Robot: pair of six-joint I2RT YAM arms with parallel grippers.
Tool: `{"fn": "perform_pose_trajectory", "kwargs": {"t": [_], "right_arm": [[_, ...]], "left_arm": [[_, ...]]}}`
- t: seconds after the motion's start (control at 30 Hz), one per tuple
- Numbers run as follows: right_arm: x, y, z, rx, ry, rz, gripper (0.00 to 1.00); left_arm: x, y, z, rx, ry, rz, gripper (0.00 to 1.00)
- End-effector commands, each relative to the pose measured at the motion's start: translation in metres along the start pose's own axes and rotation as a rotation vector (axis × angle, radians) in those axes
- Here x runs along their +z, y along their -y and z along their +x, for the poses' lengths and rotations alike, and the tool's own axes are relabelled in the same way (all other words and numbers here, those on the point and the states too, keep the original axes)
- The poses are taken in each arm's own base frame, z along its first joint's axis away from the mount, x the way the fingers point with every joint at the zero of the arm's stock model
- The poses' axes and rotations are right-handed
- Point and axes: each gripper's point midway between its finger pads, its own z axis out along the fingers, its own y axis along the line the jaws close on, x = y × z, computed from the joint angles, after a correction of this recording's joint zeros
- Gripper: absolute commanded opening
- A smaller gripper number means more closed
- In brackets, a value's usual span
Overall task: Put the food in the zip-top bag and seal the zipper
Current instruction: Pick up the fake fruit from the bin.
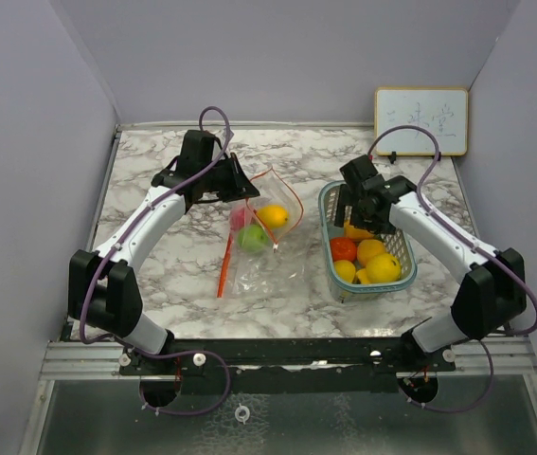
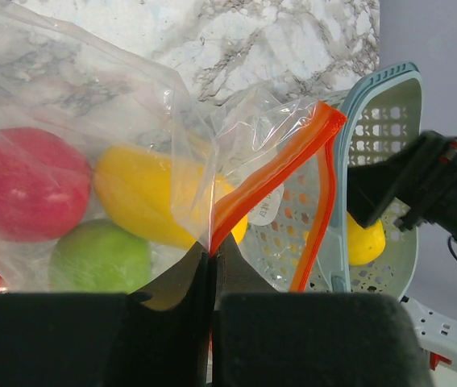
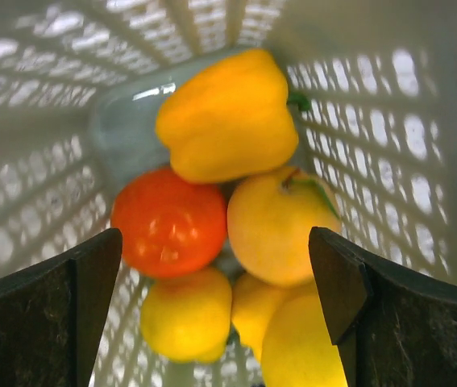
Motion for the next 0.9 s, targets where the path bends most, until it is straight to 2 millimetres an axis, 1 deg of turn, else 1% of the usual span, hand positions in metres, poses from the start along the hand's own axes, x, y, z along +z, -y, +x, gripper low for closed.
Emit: {"fn": "perform_pose_trajectory", "kwargs": {"t": [0.0, 0.1, 0.2, 0.37, 0.5, 0.57, 0.6, 0.67, 0.73, 0.8, 0.83, 0.87], "right_arm": [[0.038, -0.009, -0.022, -0.023, 0.090, 0.032, 1.00], [0.057, -0.013, -0.028, -0.064, 0.123, 0.043, 1.00], [0.071, -0.016, -0.030, -0.100, 0.137, 0.054, 1.00], [0.088, 0.005, -0.029, -0.134, 0.186, 0.170, 1.00], [0.106, 0.014, -0.015, -0.155, 0.157, 0.227, 1.00], [0.115, 0.016, -0.005, -0.163, 0.124, 0.240, 1.00], [0.118, 0.015, -0.002, -0.162, 0.115, 0.237, 0.98], [0.117, 0.013, 0.000, -0.154, 0.110, 0.217, 0.93], [0.109, 0.010, -0.006, -0.144, 0.130, 0.193, 0.80], [0.095, 0.007, -0.018, -0.139, 0.160, 0.165, 0.67], [0.087, 0.006, -0.023, -0.142, 0.172, 0.149, 0.63], [0.075, 0.004, -0.032, -0.136, 0.194, 0.126, 0.60]], "left_arm": [[-0.008, 0.015, -0.003, 0.046, 0.011, 0.054, 0.00], [-0.007, 0.013, -0.003, 0.045, 0.007, 0.046, 0.00], [-0.006, 0.012, -0.002, 0.043, 0.001, 0.039, 0.00], [-0.005, 0.008, -0.001, 0.044, -0.002, 0.023, 0.00], [-0.001, 0.003, 0.001, 0.034, -0.015, 0.008, 0.00], [0.001, 0.001, 0.001, 0.027, -0.020, 0.002, 0.00], [0.002, 0.001, 0.001, 0.025, -0.024, 0.001, 0.00], [0.004, 0.001, -0.001, 0.026, -0.026, -0.002, 0.00], [0.007, 0.001, -0.003, 0.027, -0.028, -0.003, 0.00], [0.008, 0.001, -0.005, 0.029, -0.028, -0.006, 0.00], [0.009, 0.000, -0.005, 0.031, -0.030, -0.007, 0.00], [0.010, -0.001, -0.004, 0.030, -0.033, -0.008, 0.00]]}}
